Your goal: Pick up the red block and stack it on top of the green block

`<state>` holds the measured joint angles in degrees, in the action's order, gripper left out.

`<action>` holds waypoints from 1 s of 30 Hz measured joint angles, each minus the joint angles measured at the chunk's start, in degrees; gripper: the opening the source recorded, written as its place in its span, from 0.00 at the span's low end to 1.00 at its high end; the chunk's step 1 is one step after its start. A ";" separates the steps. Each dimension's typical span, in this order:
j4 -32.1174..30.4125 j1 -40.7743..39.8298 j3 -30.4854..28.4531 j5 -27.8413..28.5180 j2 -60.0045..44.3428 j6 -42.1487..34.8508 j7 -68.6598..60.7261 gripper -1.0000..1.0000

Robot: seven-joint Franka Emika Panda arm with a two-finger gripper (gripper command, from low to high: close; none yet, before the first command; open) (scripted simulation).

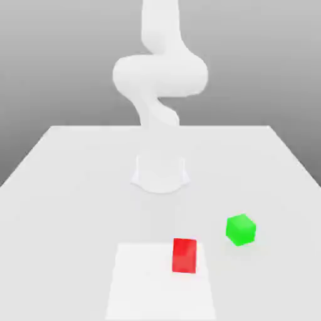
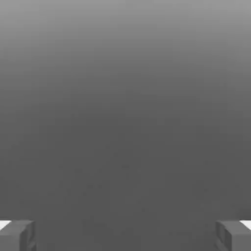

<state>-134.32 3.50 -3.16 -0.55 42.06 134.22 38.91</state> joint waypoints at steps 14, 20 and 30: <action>-14.24 16.64 -12.74 -3.91 -22.20 13.53 -39.56 0.50; -20.28 20.81 -14.60 -4.29 -31.37 19.30 -55.34 0.50; -26.51 22.85 -14.86 -0.81 -43.42 28.43 -70.97 0.50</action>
<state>-160.83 26.35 -18.02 -1.37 -1.36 162.65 -32.06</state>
